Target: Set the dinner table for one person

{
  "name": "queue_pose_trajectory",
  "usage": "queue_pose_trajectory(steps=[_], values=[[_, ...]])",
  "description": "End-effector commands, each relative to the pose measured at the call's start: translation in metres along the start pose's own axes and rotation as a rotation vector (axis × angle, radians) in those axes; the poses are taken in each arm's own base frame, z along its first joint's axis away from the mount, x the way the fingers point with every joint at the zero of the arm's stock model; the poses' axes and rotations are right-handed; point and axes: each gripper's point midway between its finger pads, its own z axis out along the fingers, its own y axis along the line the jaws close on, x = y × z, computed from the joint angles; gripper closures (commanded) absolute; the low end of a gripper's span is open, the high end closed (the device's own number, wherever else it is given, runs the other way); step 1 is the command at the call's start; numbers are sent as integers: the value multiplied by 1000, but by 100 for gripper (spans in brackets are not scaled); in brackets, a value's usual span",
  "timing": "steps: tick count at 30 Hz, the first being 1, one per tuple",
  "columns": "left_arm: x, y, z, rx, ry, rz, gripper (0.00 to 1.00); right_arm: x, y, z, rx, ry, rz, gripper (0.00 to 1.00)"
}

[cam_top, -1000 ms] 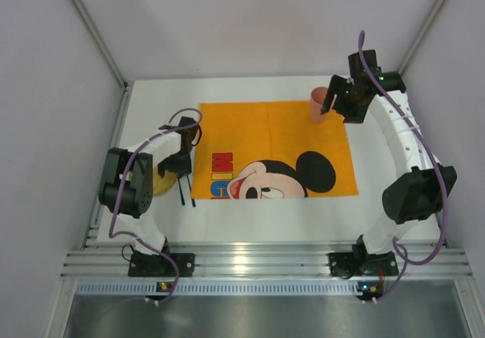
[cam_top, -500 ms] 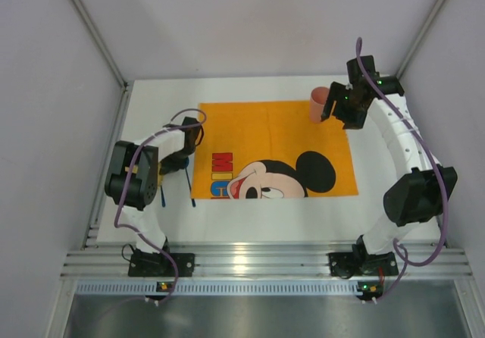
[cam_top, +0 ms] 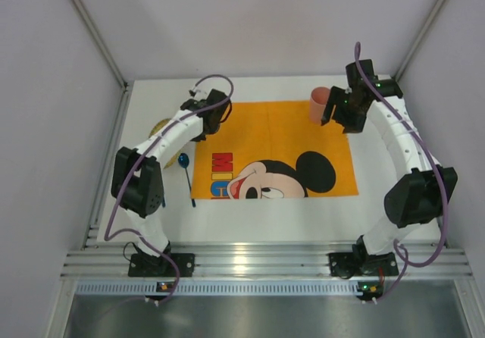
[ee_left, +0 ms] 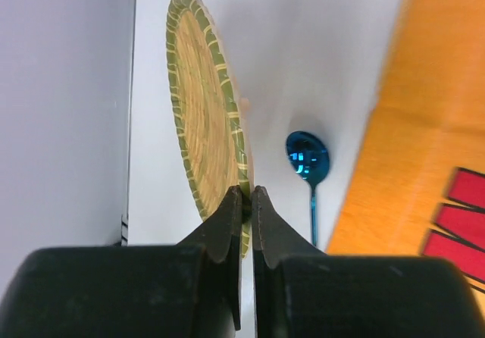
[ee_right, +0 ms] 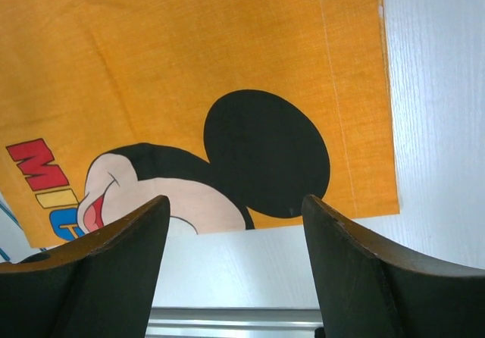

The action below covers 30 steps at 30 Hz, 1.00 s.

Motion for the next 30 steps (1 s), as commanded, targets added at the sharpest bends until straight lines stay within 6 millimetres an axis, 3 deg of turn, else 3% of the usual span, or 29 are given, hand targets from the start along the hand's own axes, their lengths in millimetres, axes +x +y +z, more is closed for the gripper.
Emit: queue_pose_trajectory(steps=[1,5,7,10,13,18,21,25,30], values=[[-42,16,-55,-75,-138,3,100,-7,3,-24,-28,-78,-6,29],[-63,-31,-94,11,-211,65,100,-5,-8,-32,6,-101,0,29],[-70,-67,-116,87,-254,86,100,-5,-16,-37,28,-115,14,28],[-69,-122,-139,224,-277,126,100,-5,-37,-48,73,-154,58,28],[-64,-164,-155,304,-295,170,100,-1,-60,-63,128,-193,97,26],[-47,-219,-171,462,-265,201,100,15,-84,-82,173,-229,142,23],[-41,-246,-180,521,-289,229,100,32,-89,-80,170,-208,155,23],[-42,-267,-187,562,-320,230,100,53,-94,-77,169,-184,168,23],[-47,-289,-202,673,-344,211,100,62,-100,-82,182,-180,166,23]])
